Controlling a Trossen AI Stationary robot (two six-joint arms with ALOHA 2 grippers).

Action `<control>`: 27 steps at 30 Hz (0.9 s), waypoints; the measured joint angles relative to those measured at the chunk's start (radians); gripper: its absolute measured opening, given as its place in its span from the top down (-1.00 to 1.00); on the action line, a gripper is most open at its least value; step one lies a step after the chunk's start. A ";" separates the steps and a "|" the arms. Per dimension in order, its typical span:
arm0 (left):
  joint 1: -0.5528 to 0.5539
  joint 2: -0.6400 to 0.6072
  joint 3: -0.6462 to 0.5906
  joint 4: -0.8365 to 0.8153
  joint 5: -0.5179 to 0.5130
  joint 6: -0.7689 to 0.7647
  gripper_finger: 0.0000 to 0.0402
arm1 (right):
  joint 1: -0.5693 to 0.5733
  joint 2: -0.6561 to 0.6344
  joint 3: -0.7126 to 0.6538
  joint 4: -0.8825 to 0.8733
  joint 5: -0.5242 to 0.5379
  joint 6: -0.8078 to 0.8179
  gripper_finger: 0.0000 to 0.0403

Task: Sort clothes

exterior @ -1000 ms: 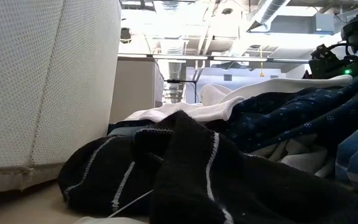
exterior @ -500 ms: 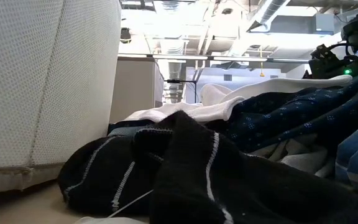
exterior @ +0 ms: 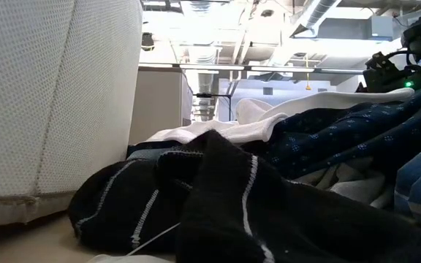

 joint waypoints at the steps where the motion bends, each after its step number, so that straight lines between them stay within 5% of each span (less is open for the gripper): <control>1: 0.000 0.000 0.000 0.000 0.000 0.000 -0.12 | 0.000 0.000 0.000 0.000 0.000 0.000 0.41; 27: 0.000 0.000 0.000 0.012 -0.054 0.000 -0.12 | 0.000 0.000 0.000 0.000 0.000 0.000 0.41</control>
